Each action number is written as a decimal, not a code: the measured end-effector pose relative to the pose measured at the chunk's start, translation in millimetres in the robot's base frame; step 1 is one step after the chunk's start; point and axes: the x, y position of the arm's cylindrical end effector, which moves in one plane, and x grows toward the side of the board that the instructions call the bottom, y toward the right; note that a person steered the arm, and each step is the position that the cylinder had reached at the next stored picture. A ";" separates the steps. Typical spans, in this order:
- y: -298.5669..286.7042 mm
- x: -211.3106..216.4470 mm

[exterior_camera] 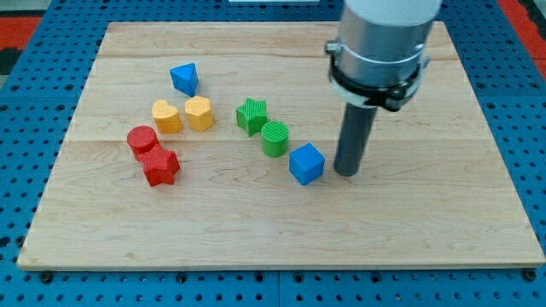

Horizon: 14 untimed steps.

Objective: Move the blue triangle bottom to the blue cube

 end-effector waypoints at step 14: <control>-215.3 -175.6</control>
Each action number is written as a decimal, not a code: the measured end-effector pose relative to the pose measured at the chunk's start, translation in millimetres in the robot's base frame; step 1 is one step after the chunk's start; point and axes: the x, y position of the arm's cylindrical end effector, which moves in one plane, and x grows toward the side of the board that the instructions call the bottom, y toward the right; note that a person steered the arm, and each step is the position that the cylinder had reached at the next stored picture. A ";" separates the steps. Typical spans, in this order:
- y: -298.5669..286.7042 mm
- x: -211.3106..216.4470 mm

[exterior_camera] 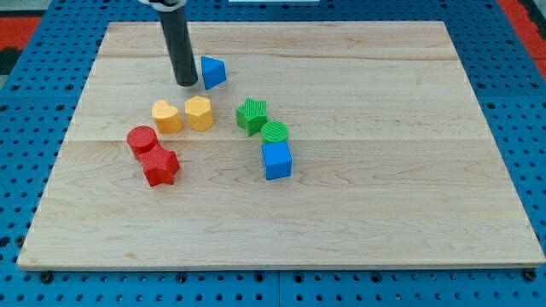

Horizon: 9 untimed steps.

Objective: Move the blue triangle bottom to the blue cube

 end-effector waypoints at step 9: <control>119.7 7.0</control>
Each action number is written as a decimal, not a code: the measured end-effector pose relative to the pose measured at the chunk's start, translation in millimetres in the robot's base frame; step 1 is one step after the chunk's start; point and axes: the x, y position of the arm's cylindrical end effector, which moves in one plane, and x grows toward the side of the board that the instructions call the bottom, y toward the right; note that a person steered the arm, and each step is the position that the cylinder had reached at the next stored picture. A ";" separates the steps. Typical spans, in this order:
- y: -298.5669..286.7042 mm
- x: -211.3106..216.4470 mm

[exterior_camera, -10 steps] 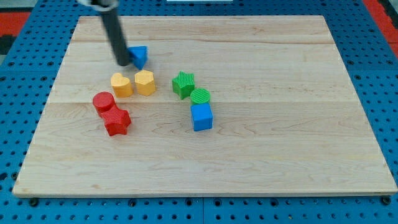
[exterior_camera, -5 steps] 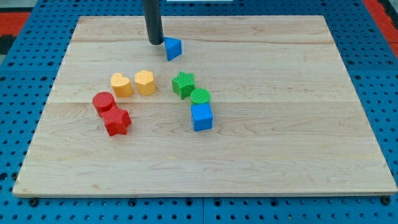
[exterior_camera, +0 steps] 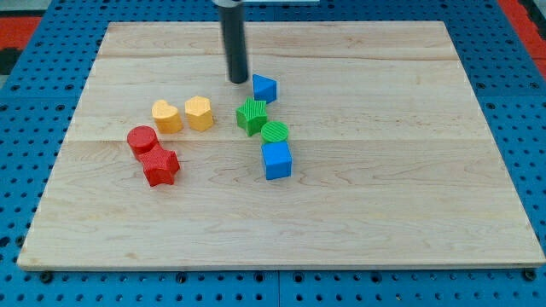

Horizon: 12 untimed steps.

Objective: Move the blue triangle bottom to the blue cube

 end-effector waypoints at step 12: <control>149.3 212.0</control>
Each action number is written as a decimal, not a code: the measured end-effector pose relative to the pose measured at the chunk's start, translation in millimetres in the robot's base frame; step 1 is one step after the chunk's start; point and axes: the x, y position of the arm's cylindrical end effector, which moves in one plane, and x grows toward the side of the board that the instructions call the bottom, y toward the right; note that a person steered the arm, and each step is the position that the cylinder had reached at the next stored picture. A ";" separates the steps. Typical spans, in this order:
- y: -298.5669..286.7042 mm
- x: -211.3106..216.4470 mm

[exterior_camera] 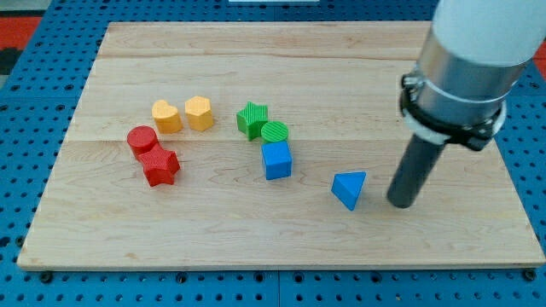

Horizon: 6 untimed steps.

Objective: Move the blue triangle bottom to the blue cube

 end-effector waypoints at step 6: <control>-61.5 -25.8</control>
